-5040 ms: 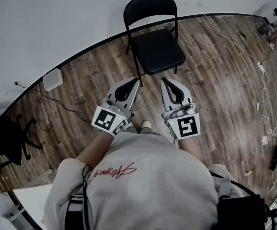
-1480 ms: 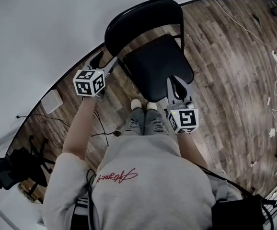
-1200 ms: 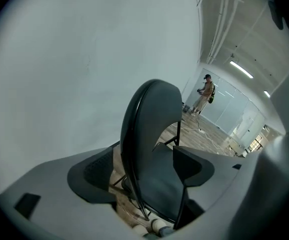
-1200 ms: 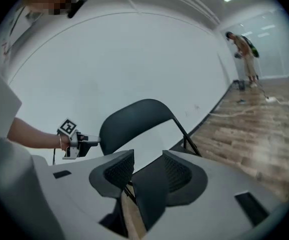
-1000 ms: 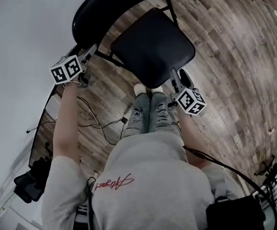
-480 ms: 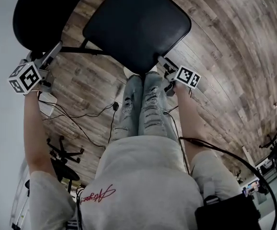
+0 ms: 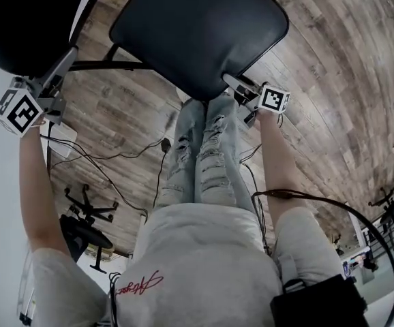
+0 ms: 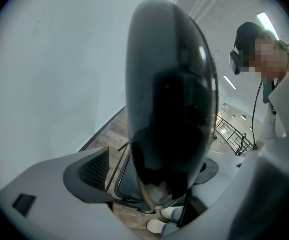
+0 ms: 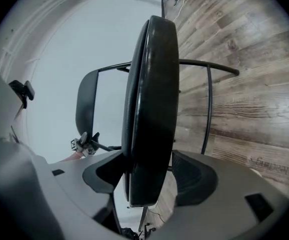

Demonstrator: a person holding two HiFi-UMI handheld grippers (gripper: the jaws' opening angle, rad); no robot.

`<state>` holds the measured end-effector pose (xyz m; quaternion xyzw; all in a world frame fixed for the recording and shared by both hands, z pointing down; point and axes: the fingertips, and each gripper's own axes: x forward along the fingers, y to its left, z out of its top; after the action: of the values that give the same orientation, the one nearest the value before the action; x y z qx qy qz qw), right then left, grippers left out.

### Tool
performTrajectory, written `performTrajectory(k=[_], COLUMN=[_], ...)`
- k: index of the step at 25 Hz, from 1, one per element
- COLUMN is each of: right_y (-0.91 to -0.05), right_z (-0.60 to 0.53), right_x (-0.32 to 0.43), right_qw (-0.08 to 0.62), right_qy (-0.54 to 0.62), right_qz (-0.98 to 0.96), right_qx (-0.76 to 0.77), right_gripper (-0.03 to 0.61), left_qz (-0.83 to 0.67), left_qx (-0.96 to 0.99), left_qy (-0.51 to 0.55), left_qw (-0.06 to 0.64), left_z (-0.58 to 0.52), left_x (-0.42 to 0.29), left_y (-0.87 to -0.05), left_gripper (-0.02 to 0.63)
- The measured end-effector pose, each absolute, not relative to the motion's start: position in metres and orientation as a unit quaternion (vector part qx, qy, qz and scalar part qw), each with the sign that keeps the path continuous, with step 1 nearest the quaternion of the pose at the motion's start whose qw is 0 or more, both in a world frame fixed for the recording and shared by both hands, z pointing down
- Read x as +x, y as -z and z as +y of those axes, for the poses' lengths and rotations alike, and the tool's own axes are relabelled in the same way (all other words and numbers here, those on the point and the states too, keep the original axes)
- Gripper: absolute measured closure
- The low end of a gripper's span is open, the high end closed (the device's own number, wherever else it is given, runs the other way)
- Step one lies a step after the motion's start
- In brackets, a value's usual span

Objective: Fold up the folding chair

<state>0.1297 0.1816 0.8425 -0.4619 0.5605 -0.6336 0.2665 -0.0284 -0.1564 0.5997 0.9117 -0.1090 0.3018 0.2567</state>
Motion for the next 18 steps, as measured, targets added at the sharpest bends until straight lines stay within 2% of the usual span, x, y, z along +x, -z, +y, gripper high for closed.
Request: performTrajectory(k=[2, 3, 5, 8, 11, 18], right_y=[-0.834, -0.831, -0.832, -0.836, -0.836, -0.802], right_z=[0.172, 0.168, 0.164, 0.164, 0.163, 0.144], right_x=[0.125, 0.122, 0.116, 0.114, 0.118, 0.127], right_qw=[0.275, 0.281, 0.292, 0.297, 0.293, 0.298], right_qy=[0.619, 0.615, 0.609, 0.612, 0.624, 0.628], right_qz=[0.591, 0.597, 0.602, 0.595, 0.581, 0.553], right_qx=[-0.439, -0.431, -0.426, -0.428, -0.433, -0.460], right_gripper=[0.305, 0.305, 0.305, 0.314, 0.319, 0.319], left_qz=[-0.098, -0.094, -0.096, -0.111, -0.110, -0.107], left_qx=[0.921, 0.926, 0.935, 0.939, 0.937, 0.945], left_qy=[-0.283, -0.268, -0.231, -0.173, -0.171, -0.159], left_qw=[0.250, 0.250, 0.251, 0.275, 0.285, 0.266], left_z=[-0.155, -0.154, -0.151, -0.152, -0.151, -0.145], left_x=[-0.028, -0.028, -0.030, -0.032, -0.027, -0.016], left_y=[-0.590, -0.586, -0.581, -0.579, -0.578, -0.551], left_gripper=[0.153, 0.175, 0.354, 0.405, 0.453, 0.485])
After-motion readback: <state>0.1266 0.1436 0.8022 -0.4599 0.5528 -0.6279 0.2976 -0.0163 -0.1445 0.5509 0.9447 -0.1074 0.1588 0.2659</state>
